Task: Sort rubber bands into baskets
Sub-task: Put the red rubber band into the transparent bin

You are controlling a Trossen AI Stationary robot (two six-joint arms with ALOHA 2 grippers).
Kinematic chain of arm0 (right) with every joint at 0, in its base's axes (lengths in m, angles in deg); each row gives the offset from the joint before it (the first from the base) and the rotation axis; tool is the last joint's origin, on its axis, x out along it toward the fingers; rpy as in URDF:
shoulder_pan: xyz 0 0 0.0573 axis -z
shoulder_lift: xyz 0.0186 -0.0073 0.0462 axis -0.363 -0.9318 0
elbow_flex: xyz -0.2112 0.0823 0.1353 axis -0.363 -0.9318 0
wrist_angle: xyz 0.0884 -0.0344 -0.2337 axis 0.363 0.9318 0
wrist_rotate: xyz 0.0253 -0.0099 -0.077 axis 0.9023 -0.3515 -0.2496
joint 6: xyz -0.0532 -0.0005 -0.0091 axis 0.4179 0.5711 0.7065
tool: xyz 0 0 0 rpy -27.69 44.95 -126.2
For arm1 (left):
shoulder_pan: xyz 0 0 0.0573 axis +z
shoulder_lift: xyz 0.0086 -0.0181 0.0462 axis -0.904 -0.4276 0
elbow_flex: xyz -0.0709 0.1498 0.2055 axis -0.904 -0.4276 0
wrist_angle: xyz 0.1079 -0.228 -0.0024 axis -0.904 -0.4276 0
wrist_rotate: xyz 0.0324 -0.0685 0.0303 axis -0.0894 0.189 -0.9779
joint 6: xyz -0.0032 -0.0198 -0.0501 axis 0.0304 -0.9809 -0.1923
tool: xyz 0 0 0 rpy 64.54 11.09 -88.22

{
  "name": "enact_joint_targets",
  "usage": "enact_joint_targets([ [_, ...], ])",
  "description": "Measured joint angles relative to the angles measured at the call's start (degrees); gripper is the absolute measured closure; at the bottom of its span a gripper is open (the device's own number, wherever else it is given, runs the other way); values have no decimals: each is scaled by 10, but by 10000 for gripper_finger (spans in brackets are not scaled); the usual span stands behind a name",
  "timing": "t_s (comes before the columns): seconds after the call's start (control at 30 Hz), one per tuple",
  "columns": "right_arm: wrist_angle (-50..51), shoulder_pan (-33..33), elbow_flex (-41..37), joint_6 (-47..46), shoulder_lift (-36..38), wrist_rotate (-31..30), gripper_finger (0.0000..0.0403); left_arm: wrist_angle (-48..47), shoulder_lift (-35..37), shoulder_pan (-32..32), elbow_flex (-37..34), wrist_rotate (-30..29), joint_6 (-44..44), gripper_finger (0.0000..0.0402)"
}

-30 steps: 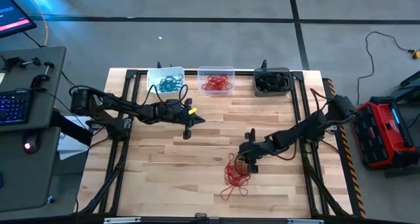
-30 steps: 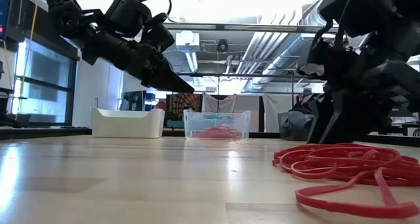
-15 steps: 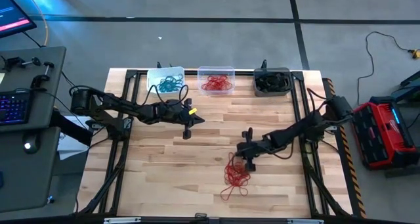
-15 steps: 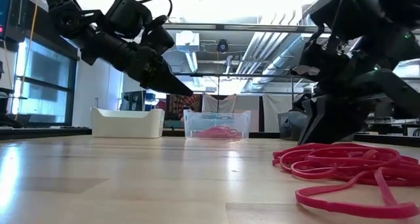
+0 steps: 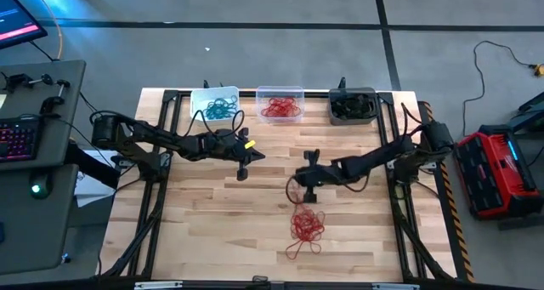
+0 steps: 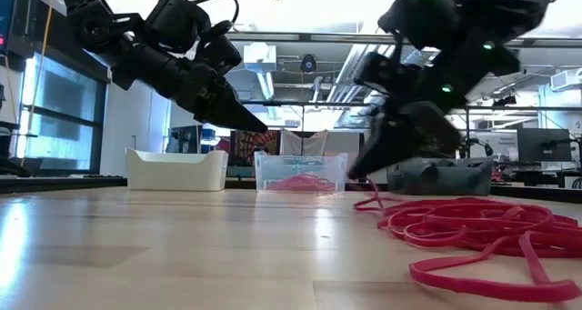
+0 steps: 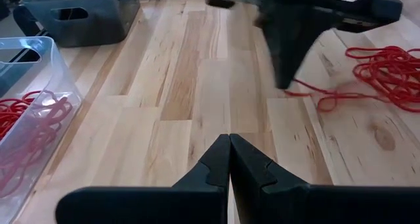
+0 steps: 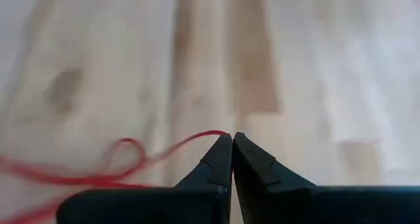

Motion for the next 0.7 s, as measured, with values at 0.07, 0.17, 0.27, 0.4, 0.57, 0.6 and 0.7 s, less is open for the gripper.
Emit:
enact_joint_targets([
  [0.07,0,16,13,20,0,-20,402,0,0,0,0,0,0,401],
  [0.17,-1,40,32,38,1,-63,402,-4,0,0,0,0,0,401],
  [0.27,1,61,50,63,1,-86,403,-10,0,0,0,0,-4,401],
  [0.4,0,84,80,88,1,-90,403,-10,0,-1,0,0,-14,401],
  [0.57,9,104,123,135,1,-93,403,-10,0,-10,0,0,-14,401],
  [0.6,18,107,133,144,1,-93,403,-11,0,-11,0,0,-14,401],
  [0.7,36,111,160,175,1,-113,403,-11,0,-16,0,0,-13,401],
])
